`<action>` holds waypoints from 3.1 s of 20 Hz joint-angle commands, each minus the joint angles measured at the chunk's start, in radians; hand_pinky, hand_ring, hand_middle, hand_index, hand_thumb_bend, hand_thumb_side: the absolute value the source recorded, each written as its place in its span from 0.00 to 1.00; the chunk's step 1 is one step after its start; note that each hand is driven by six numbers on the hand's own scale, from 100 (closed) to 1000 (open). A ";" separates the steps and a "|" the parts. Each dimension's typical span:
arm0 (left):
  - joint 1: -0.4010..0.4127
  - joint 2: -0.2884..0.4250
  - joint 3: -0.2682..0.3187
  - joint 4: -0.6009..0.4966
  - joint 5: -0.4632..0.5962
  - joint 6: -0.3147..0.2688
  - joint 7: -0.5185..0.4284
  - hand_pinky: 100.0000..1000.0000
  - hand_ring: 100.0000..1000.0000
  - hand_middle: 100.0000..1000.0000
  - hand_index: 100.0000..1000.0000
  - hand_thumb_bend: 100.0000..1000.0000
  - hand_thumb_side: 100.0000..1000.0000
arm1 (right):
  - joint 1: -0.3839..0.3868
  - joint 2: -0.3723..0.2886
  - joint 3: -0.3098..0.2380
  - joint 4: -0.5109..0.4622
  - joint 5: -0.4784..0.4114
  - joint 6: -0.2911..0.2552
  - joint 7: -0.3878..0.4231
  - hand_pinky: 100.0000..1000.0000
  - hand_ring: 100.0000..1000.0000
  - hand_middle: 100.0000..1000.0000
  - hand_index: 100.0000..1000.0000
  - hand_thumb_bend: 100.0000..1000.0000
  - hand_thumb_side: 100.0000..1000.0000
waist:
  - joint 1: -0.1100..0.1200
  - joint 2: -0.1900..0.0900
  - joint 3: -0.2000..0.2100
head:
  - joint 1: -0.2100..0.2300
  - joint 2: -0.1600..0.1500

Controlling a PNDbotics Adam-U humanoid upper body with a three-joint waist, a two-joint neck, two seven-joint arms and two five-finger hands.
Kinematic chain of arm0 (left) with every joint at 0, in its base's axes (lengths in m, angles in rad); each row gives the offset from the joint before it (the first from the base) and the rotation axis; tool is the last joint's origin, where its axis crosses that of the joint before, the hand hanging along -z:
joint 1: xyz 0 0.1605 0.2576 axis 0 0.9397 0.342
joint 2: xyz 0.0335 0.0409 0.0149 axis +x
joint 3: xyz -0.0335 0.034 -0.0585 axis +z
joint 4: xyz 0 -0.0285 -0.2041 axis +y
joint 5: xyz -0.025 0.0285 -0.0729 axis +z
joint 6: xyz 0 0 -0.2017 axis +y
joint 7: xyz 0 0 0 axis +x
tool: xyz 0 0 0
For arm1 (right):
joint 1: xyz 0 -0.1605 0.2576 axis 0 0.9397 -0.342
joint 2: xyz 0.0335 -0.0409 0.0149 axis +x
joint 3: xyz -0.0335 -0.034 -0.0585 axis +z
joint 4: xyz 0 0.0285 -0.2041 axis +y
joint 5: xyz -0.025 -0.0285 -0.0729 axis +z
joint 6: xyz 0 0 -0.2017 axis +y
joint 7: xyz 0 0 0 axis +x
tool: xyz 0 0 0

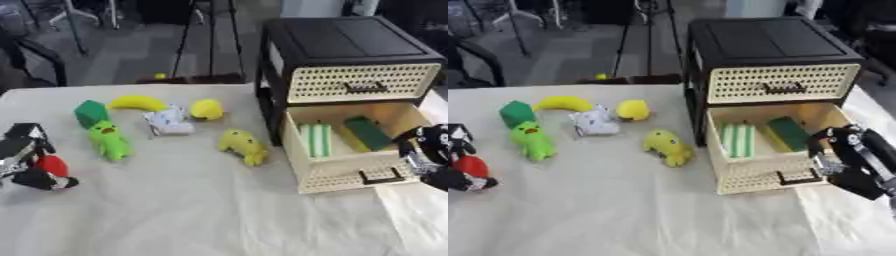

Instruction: Pick up objects from table and place into drawer.

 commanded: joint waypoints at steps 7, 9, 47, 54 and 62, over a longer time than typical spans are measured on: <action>-0.024 0.021 0.010 0.038 -0.013 0.016 0.032 0.40 0.41 0.52 0.67 0.56 0.28 | -0.017 -0.012 -0.009 -0.009 0.007 -0.001 0.004 0.00 0.00 0.05 0.63 0.00 0.78 | 0.000 -0.012 -0.002 | -0.002 -0.003; -0.028 0.017 0.007 0.046 -0.003 0.014 0.040 0.37 0.37 0.48 0.63 0.50 0.24 | -0.017 -0.012 -0.009 -0.007 0.007 -0.001 0.003 0.00 0.00 0.05 0.63 0.00 0.78 | 0.001 -0.012 -0.003 | -0.002 -0.003; -0.536 -0.441 -0.302 -0.071 0.196 -0.107 0.169 0.11 0.07 0.23 0.40 0.16 0.19 | -0.089 0.041 0.050 -0.008 -0.011 -0.033 0.060 0.00 0.00 0.05 0.63 0.00 0.78 | 0.003 0.031 -0.135 | 0.106 -0.039; -0.547 -0.485 -0.302 -0.022 0.179 -0.134 0.228 0.12 0.08 0.23 0.40 0.18 0.20 | -0.106 0.050 0.056 -0.011 -0.018 -0.037 0.071 0.00 0.00 0.05 0.63 0.00 0.80 | 0.004 0.047 -0.163 | 0.110 -0.047; -0.544 -0.503 -0.303 0.000 0.188 -0.145 0.259 0.15 0.11 0.25 0.42 0.20 0.22 | -0.111 0.057 0.058 -0.011 -0.020 -0.040 0.076 0.00 0.00 0.05 0.63 0.00 0.80 | 0.003 0.050 -0.179 | 0.116 -0.050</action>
